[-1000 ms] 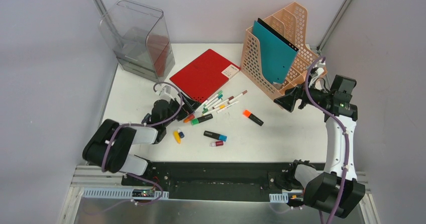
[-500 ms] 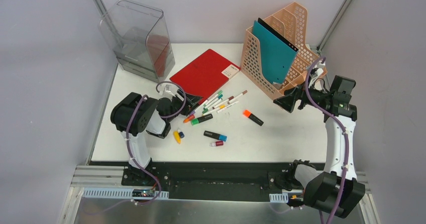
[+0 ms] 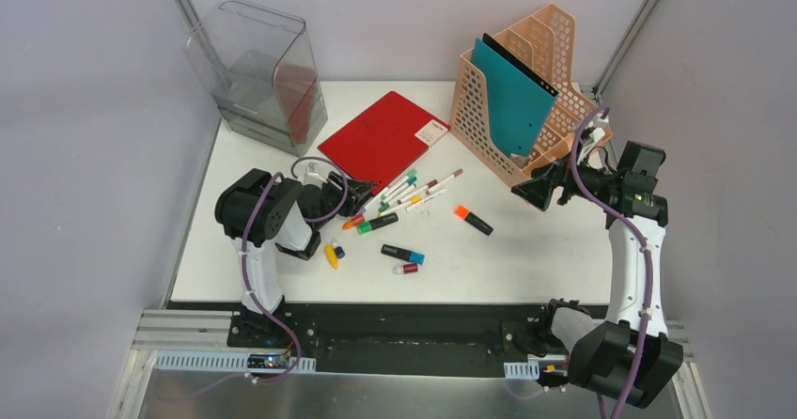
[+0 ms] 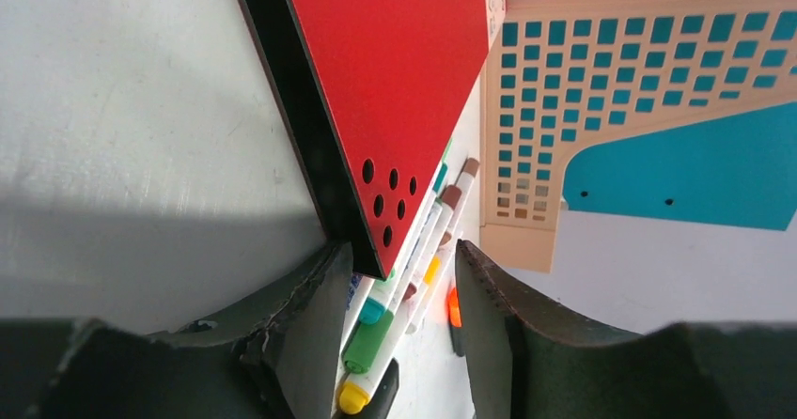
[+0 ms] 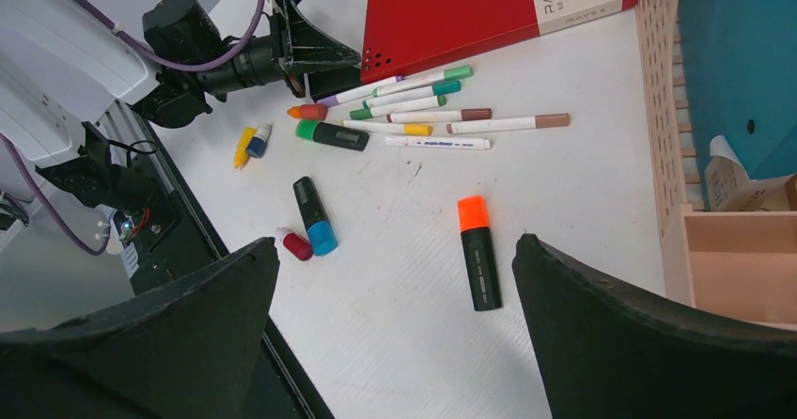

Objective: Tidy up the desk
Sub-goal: Pick up the folder from the center of the board.

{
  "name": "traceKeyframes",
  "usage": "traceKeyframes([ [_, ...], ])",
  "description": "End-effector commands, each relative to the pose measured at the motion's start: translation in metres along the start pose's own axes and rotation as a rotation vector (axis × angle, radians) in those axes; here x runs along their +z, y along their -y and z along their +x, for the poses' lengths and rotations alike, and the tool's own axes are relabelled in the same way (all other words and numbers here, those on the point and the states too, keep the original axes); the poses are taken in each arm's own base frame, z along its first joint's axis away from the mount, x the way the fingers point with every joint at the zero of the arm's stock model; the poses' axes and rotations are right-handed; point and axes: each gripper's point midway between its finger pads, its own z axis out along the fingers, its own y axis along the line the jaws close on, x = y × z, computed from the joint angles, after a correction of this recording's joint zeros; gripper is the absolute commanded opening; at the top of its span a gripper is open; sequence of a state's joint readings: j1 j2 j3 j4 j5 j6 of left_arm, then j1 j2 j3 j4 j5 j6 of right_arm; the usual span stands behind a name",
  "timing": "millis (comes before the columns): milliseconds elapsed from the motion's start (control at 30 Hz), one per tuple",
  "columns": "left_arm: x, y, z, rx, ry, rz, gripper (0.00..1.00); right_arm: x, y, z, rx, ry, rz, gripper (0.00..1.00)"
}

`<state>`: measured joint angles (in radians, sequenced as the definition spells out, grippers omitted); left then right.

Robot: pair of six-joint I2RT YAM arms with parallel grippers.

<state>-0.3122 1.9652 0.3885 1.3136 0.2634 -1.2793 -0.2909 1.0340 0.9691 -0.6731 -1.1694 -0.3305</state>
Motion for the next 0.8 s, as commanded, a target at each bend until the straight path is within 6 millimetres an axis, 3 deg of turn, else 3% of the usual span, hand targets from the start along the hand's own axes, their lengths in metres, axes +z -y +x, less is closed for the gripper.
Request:
traceKeyframes([
  [0, 0.008, 0.011, -0.019, -0.032, 0.085, 0.057, 0.46, 0.000, -0.009, -0.010, -0.056, 0.032, -0.043, 0.99],
  [267, 0.016, 0.011, -0.026, -0.093, 0.109, 0.062, 0.30, 0.001, -0.011, -0.009, -0.058, 0.033, -0.052, 0.99],
  [500, 0.014, 0.023, -0.029, -0.090, 0.119, 0.092, 0.00, 0.002, -0.012, -0.008, -0.052, 0.034, -0.061, 0.99],
  [767, 0.001, 0.055, -0.031, -0.088, 0.116, 0.165, 0.00, 0.010, -0.016, -0.006, -0.014, 0.049, -0.117, 0.99],
])
